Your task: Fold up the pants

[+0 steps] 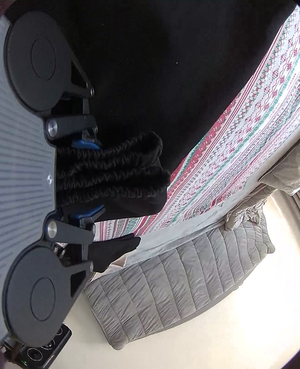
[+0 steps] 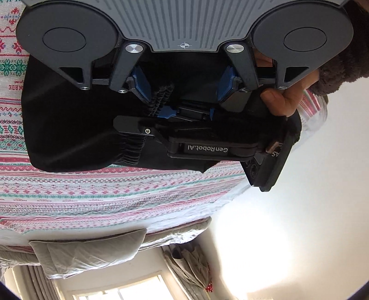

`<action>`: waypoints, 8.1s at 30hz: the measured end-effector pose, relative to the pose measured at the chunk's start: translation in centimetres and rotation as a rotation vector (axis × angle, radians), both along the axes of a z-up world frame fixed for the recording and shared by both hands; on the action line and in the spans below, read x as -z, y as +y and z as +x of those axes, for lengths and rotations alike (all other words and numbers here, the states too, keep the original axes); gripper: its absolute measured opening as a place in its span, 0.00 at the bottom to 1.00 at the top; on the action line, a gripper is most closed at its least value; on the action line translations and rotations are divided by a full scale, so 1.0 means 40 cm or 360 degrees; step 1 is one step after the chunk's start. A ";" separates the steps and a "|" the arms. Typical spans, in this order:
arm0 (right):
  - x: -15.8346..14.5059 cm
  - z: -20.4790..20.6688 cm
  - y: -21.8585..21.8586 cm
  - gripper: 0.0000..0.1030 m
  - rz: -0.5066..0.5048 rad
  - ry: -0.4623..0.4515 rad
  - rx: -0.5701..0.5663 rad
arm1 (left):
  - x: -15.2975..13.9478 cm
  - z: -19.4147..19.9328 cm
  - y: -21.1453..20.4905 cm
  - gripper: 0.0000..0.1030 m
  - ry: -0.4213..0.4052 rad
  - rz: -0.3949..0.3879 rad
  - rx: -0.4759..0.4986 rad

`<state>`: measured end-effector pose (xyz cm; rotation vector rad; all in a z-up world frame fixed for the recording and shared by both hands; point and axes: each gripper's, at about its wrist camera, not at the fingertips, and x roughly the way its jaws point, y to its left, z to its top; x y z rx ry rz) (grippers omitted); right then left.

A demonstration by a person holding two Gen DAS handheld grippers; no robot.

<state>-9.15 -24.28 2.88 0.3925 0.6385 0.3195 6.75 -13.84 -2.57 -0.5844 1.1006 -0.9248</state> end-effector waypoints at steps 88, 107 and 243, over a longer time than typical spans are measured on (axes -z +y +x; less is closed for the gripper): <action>0.058 0.217 0.402 0.70 -0.0724 -0.0138 -0.0176 | -0.139 -0.064 0.820 0.40 -0.0361 0.0458 -0.1063; 0.029 0.267 0.406 0.73 -0.0523 -0.0152 -0.0204 | -0.223 -0.170 0.680 0.55 -0.0926 0.0679 -0.0851; 0.076 0.410 0.183 0.15 0.0740 0.0164 0.0372 | -0.059 -0.308 0.397 0.39 -0.0668 0.0466 -0.0411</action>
